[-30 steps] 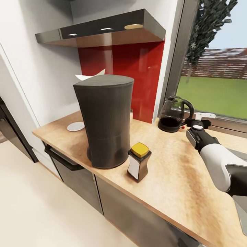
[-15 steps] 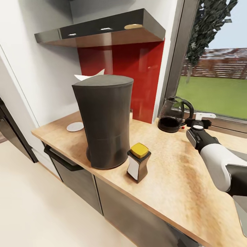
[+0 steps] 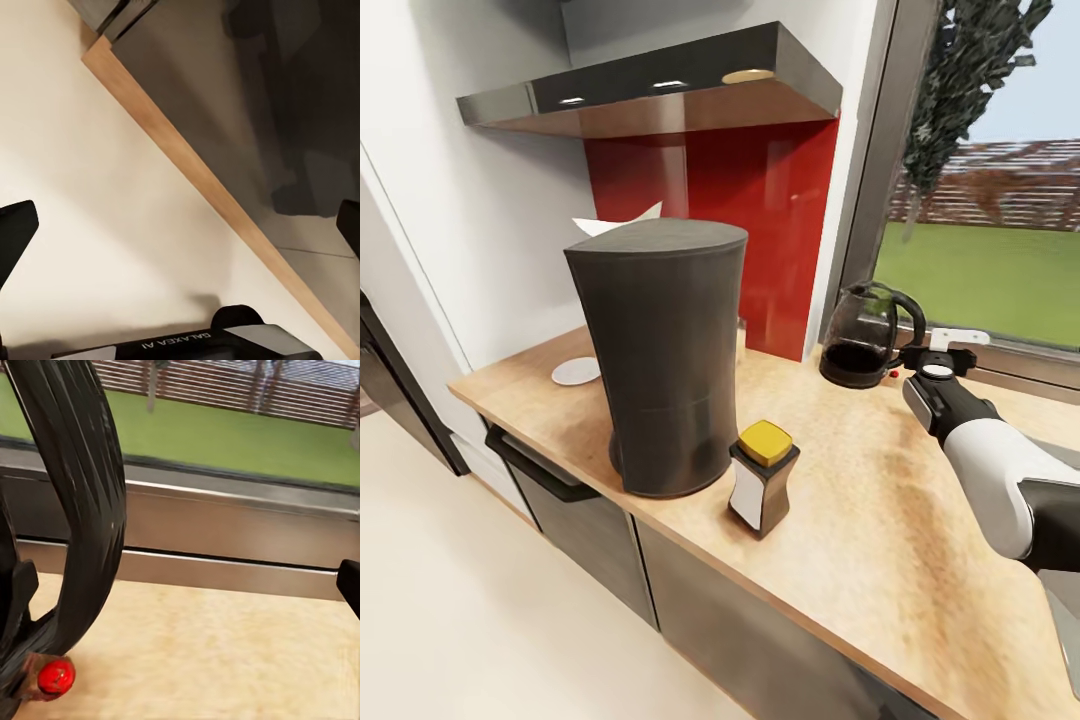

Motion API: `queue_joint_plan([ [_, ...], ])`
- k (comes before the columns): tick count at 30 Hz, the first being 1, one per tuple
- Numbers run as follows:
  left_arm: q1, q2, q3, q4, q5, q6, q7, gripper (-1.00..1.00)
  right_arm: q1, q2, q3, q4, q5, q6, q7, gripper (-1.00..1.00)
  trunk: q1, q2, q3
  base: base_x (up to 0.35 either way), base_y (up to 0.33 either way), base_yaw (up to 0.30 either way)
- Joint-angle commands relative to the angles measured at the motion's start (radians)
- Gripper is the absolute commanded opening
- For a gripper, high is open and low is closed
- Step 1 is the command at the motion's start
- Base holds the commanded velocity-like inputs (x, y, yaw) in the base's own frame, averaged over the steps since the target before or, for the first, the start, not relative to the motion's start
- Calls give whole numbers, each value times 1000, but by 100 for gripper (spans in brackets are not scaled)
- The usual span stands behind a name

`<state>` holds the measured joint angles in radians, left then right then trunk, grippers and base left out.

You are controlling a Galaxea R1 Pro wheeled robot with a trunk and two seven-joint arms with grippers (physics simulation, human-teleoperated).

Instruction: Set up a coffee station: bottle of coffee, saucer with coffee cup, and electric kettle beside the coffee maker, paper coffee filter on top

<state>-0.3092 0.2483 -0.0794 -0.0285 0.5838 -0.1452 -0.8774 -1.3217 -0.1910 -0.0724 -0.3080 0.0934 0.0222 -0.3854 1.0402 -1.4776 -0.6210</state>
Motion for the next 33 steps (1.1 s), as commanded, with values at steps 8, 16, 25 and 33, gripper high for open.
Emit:
queue_joint_plan([
  [8, -1, 0, -8, 1, 5, -7, -2, 100, -1, 1, -7, 0, 10, 2, 0, 100, 0, 0, -1, 37, 0, 0],
  [16, -1, 0, -9, 1, 5, -7, -2, 100, -1, 1, -7, 0, 10, 2, 0, 100, 0, 0, -1, 31, 0, 0],
  [25, -1, 0, -8, 1, 5, -7, -2, 100, -1, 1, -7, 0, 11, 2, 0, 100, 0, 0, -1, 14, 0, 0],
  [33, -1, 0, -8, 1, 5, -7, -2, 100, -1, 1, -7, 0, 11, -18, 0, 100, 0, 0, -1, 77, 0, 0],
])
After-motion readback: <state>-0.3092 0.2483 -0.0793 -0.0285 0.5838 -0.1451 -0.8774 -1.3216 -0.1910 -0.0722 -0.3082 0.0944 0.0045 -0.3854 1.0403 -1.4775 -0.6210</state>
